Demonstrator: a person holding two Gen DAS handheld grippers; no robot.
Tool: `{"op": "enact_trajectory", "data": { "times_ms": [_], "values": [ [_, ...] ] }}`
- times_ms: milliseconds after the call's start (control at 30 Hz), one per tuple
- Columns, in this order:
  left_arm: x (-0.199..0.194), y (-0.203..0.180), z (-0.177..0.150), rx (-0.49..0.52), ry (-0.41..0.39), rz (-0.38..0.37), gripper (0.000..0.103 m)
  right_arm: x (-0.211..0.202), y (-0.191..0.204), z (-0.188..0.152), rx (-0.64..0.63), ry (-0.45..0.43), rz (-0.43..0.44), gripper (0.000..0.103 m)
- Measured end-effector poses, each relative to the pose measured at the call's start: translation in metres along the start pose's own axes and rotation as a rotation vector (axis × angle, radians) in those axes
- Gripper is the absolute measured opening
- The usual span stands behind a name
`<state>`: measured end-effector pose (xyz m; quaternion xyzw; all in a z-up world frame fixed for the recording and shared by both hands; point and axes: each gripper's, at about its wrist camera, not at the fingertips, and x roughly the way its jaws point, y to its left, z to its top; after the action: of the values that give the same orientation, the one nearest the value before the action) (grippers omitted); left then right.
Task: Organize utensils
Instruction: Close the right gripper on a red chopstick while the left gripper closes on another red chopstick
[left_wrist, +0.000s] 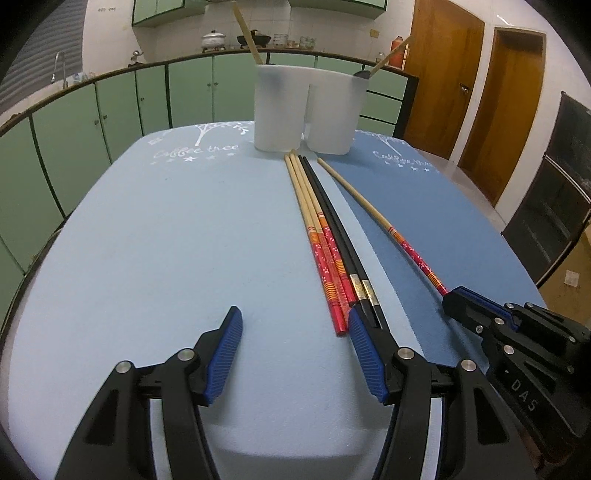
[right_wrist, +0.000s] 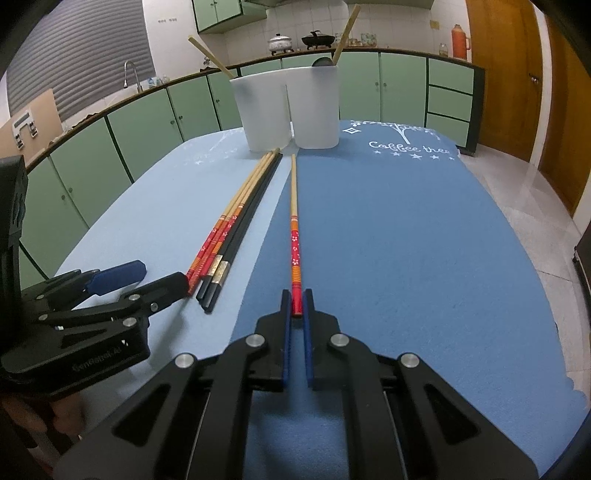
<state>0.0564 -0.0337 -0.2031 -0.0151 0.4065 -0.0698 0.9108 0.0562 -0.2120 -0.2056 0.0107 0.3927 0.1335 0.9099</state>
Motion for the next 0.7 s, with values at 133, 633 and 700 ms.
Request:
{"op": "enact_trajectory", "data": {
  "times_ms": [133,633,700],
  "values": [
    [0.001,-0.002,0.0,0.034,0.002,0.052,0.052,0.0,0.0,0.0,0.004,-0.001,0.001,0.005],
    [0.0,0.015,0.001,-0.047,-0.009,0.023,0.046,0.006,-0.001,0.0,0.01,0.02,0.015,0.005],
    [-0.001,0.019,0.002,-0.061,-0.009,0.014,0.046,0.007,-0.001,0.0,0.005,0.021,0.015,0.005]
  ]
}}
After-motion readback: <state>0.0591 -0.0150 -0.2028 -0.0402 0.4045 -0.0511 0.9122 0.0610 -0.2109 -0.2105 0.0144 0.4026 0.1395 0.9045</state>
